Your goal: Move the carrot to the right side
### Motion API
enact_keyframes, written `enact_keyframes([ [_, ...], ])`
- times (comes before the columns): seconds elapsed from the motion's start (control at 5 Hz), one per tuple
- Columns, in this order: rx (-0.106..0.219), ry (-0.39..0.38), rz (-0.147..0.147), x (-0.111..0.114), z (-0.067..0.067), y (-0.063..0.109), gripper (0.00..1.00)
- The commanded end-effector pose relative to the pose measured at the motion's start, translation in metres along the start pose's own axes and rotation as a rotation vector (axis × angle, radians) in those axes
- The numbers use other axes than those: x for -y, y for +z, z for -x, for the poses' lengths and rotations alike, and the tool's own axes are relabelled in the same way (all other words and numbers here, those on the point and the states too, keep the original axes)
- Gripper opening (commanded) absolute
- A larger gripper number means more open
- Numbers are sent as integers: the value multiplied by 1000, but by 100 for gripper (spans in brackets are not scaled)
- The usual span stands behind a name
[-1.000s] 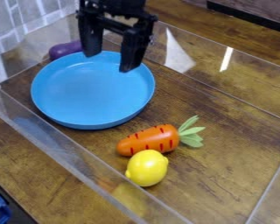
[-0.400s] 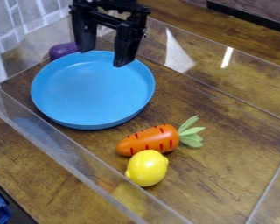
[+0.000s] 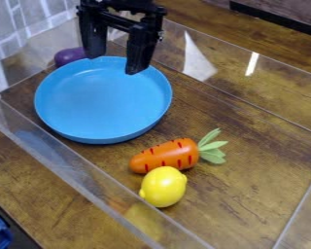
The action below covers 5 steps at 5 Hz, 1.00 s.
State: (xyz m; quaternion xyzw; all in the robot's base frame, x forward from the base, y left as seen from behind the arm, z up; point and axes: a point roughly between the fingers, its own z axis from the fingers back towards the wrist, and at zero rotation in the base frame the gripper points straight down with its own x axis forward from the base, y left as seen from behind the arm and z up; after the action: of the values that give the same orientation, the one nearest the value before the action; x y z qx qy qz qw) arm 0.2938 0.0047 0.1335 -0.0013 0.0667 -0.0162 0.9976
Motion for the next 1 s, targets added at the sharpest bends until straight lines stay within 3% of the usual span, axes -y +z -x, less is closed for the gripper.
enact_keyframes([
  [0.0, 66, -7, -5, 1, -4, 20, 100],
  [0.6, 19, -19, 0, 8, -6, 9, 100],
  [0.8, 17, -27, 1, 10, -6, 10, 100],
])
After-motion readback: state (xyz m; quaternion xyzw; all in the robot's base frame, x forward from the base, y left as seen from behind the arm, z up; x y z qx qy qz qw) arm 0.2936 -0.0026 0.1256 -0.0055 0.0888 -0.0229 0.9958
